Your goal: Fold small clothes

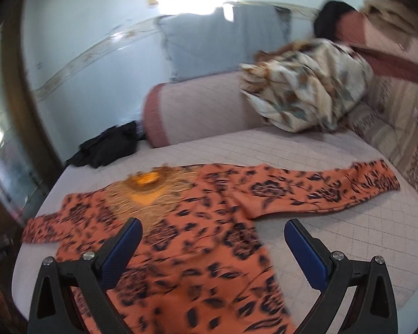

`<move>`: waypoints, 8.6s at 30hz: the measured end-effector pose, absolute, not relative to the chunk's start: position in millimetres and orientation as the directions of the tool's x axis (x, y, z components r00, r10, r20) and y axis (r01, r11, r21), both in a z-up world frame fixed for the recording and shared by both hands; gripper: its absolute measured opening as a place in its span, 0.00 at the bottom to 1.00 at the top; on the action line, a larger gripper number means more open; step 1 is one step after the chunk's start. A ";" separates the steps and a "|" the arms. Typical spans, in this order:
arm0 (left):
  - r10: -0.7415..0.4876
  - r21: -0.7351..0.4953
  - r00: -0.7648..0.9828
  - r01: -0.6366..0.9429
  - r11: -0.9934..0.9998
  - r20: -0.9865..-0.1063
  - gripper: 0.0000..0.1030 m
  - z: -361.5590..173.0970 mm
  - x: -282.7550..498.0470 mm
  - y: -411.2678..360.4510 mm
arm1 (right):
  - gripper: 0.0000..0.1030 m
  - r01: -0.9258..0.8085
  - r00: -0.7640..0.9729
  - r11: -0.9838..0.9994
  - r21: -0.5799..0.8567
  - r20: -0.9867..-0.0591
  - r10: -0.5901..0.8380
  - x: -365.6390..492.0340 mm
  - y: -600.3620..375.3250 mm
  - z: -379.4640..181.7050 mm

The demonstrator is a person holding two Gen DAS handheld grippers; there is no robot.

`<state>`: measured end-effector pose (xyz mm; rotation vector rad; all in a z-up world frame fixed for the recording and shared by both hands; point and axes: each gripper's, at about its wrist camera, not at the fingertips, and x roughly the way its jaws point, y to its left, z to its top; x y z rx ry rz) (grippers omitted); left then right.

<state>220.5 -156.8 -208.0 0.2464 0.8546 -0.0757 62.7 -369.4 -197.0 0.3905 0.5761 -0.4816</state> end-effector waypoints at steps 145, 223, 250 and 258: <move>0.037 -0.061 0.707 -0.112 0.992 -0.706 1.00 -253.1 316.6 -64.6 | 0.60 0.475 0.812 0.648 0.596 -0.580 -0.063 167.0 -480.2 -275.2; -0.129 -0.104 0.539 0.075 0.992 -0.833 0.99 -253.4 107.7 100.7 | 0.60 0.424 0.678 0.756 0.500 -0.728 0.101 -103.7 -413.4 -264.2; -0.409 -0.313 0.298 0.320 0.894 -0.863 0.32 -312.4 125.7 53.5 | 0.60 0.506 0.592 0.729 0.461 -0.801 0.096 -93.0 -423.0 -334.2; -0.433 -0.358 0.272 0.285 0.889 -0.859 0.38 -313.2 125.4 61.0 | 0.20 0.410 0.561 0.813 0.413 -0.817 0.132 -85.6 -399.6 -327.6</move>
